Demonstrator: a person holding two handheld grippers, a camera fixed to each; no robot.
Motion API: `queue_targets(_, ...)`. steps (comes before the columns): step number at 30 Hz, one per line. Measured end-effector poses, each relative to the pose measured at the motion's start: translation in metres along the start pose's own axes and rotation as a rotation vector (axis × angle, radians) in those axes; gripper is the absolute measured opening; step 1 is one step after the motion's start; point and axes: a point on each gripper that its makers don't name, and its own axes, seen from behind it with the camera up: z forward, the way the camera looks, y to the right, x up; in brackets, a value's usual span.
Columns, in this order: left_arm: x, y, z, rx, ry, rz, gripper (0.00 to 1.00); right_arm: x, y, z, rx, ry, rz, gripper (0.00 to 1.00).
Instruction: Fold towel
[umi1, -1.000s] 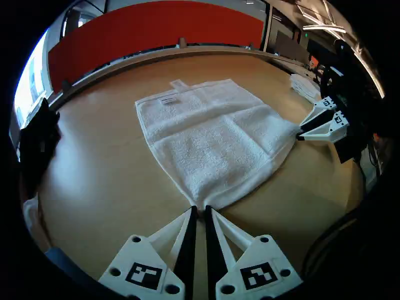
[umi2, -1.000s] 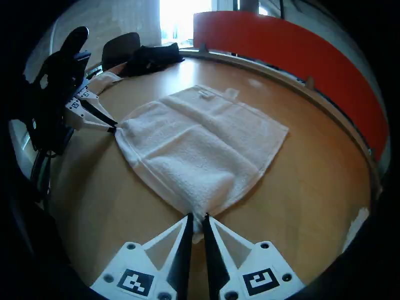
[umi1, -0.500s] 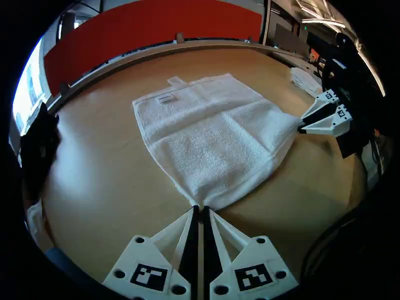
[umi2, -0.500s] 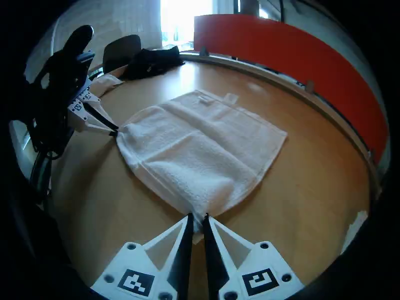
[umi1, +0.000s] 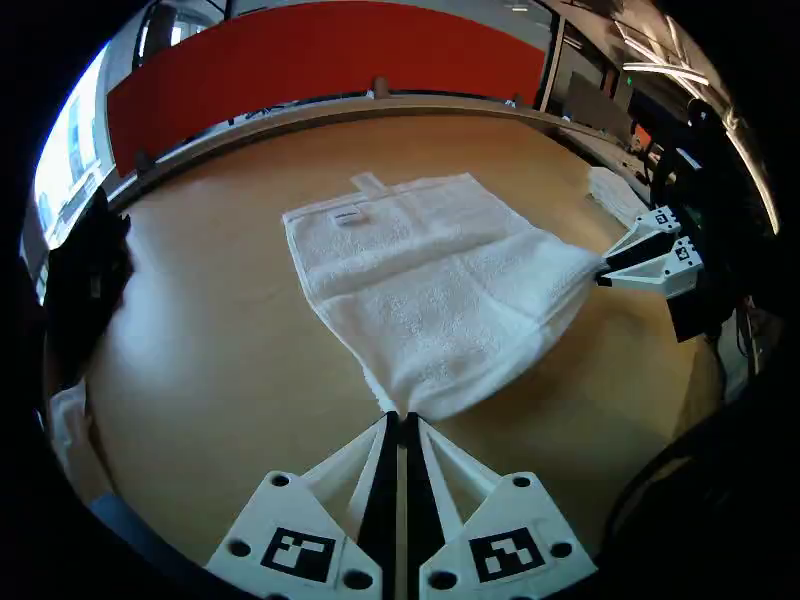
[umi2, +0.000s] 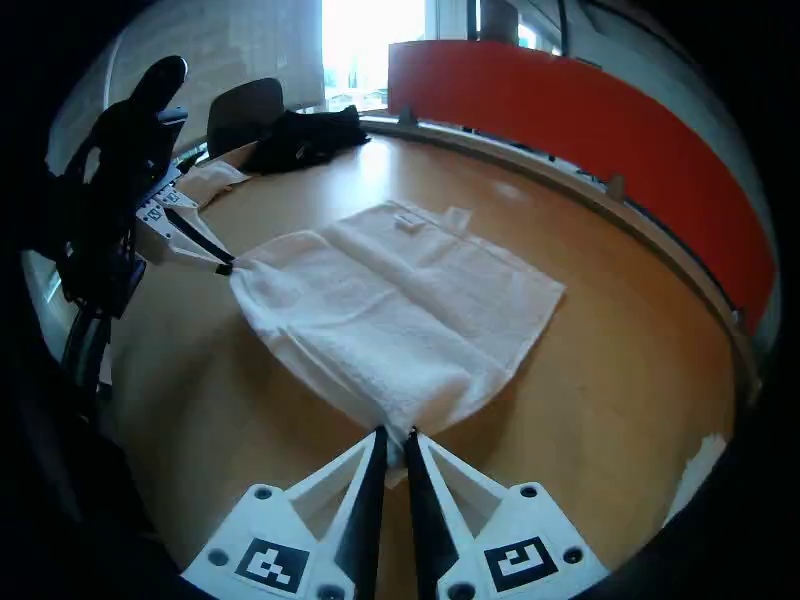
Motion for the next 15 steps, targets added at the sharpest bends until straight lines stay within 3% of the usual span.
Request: queue_targets(15, 0.049, 0.004, -0.050, -0.014, 0.077, -0.077, 0.05, 0.061, 0.004, -0.047, -0.017, 0.084, -0.024, 0.14)
